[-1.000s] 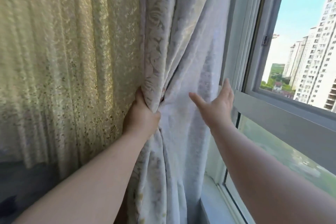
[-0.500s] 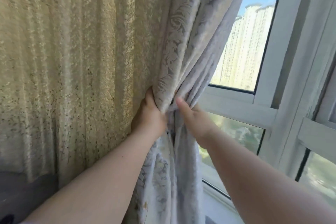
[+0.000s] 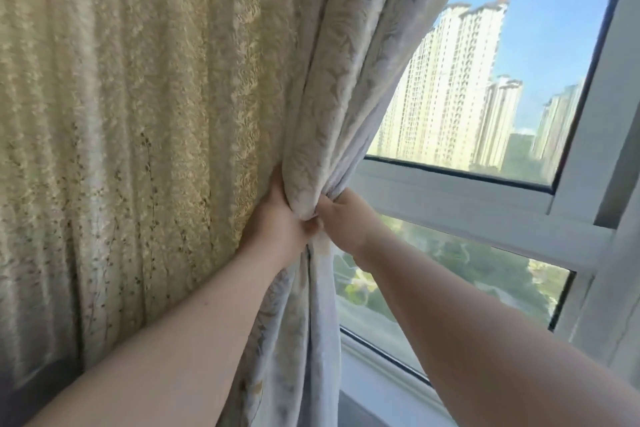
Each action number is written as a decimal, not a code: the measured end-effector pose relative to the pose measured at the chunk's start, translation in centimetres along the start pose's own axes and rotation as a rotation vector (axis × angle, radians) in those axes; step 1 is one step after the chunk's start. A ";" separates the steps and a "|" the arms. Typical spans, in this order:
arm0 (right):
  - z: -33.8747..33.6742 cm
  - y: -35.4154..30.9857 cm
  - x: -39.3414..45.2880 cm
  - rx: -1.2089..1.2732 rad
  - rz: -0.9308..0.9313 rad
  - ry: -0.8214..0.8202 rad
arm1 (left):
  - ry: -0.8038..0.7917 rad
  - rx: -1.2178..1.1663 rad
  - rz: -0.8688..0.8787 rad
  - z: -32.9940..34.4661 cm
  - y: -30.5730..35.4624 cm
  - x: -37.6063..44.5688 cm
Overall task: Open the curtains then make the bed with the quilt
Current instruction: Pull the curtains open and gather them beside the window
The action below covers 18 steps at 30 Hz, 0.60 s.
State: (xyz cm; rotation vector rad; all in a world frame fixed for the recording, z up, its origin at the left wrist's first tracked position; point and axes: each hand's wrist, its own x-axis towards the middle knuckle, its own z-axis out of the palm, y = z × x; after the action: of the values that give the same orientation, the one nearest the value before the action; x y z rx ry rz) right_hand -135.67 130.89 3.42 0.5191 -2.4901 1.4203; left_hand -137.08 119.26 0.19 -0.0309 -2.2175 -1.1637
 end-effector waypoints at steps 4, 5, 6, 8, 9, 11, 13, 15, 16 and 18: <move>-0.2 1.9 2.6 -0.010 -0.097 0.283 | 0.052 -0.019 -0.048 0.1 -1.6 2.7; -0.3 2.4 3.8 0.009 -0.081 0.306 | 0.088 0.003 -0.037 0.0 -2.0 3.5; -0.7 2.9 4.9 0.045 -0.062 0.322 | 0.116 0.034 -0.030 -0.1 -2.3 4.0; -1.0 3.9 7.5 0.117 -0.039 0.302 | 0.145 0.074 -0.027 -0.2 -3.2 5.3; -1.0 4.4 8.7 0.162 -0.036 0.273 | 0.157 0.090 -0.027 0.0 -3.8 6.0; -0.2 5.0 11.5 0.226 -0.043 0.188 | 0.175 0.145 -0.052 0.1 -4.7 7.6; 1.1 5.6 14.3 0.292 -0.090 0.065 | 0.204 0.213 -0.076 0.6 -5.6 9.6; 3.1 5.7 16.9 0.424 -0.196 -0.085 | 0.225 0.247 -0.083 1.0 -6.6 11.7; 4.2 5.7 17.9 0.481 -0.256 -0.143 | 0.216 0.239 -0.084 1.0 -6.9 12.3; 6.5 5.8 20.2 0.575 -0.321 -0.247 | 0.256 0.276 -0.076 1.4 -8.1 13.6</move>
State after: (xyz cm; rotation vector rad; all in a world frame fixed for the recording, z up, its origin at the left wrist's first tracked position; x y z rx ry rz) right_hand -156.57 124.16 3.00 1.2031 -1.9928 2.0169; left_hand -151.11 111.85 0.92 0.3021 -2.1417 -0.8384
